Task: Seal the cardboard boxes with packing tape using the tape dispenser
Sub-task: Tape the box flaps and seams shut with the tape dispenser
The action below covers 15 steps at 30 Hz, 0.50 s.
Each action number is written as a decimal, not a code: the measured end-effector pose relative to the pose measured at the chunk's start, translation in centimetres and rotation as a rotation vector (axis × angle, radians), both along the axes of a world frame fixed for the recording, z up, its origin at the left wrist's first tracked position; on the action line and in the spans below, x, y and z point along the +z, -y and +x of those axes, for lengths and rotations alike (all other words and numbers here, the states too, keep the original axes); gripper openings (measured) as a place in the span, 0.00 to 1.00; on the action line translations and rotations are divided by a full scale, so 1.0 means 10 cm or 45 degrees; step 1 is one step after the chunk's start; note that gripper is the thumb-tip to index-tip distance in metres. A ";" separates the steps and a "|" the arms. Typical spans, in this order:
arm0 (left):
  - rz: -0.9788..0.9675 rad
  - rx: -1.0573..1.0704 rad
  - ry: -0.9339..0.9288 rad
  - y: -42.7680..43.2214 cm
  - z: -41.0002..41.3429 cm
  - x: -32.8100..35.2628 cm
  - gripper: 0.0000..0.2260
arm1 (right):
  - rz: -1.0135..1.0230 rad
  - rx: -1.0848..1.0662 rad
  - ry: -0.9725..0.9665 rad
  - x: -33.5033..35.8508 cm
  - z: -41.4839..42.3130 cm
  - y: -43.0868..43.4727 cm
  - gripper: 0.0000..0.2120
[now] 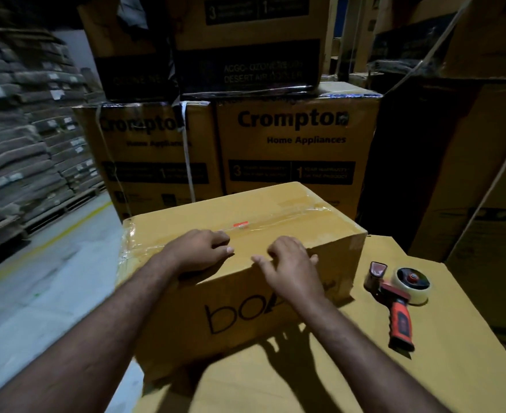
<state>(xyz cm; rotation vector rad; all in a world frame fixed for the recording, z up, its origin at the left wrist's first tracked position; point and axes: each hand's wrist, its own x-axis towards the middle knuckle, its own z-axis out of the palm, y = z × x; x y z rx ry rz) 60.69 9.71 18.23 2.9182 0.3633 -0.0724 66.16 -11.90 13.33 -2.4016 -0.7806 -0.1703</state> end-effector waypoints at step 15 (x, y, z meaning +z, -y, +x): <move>0.176 0.201 -0.078 -0.12 -0.93 -0.05 0.23 | 0.206 0.078 0.041 0.01 0.62 0.17 0.11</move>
